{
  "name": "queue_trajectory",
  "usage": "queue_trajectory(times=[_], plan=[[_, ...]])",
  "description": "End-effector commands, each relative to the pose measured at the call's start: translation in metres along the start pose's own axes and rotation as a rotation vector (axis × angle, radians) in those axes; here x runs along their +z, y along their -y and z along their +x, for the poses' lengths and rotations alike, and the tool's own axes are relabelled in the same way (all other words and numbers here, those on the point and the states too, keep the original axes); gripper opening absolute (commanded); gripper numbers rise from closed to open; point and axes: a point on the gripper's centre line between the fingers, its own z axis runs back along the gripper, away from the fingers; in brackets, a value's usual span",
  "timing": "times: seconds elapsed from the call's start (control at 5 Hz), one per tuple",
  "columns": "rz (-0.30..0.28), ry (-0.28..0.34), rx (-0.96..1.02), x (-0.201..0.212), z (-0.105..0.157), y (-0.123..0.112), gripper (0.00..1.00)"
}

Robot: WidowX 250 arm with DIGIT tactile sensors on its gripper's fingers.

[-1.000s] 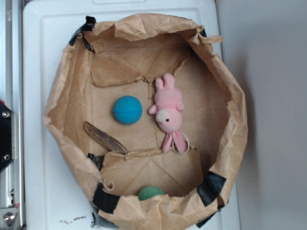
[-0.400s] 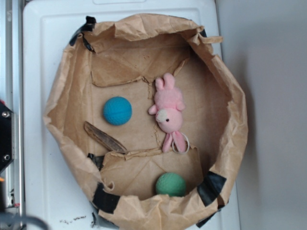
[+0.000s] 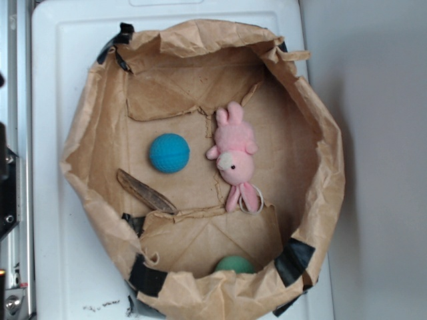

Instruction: Grab the pink bunny.

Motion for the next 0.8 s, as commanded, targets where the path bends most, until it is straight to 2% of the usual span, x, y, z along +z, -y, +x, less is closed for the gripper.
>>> queue_trajectory(times=[0.0,0.2,0.4,0.6], plan=[[-0.003,0.02,0.007,0.004,0.002,0.0,1.0],[-0.003,0.02,0.007,0.004,0.002,0.0,1.0],[0.039,0.058,0.071,-0.039,0.047,0.008,1.0],[0.04,0.062,0.105,-0.053,0.096,0.002,1.0]])
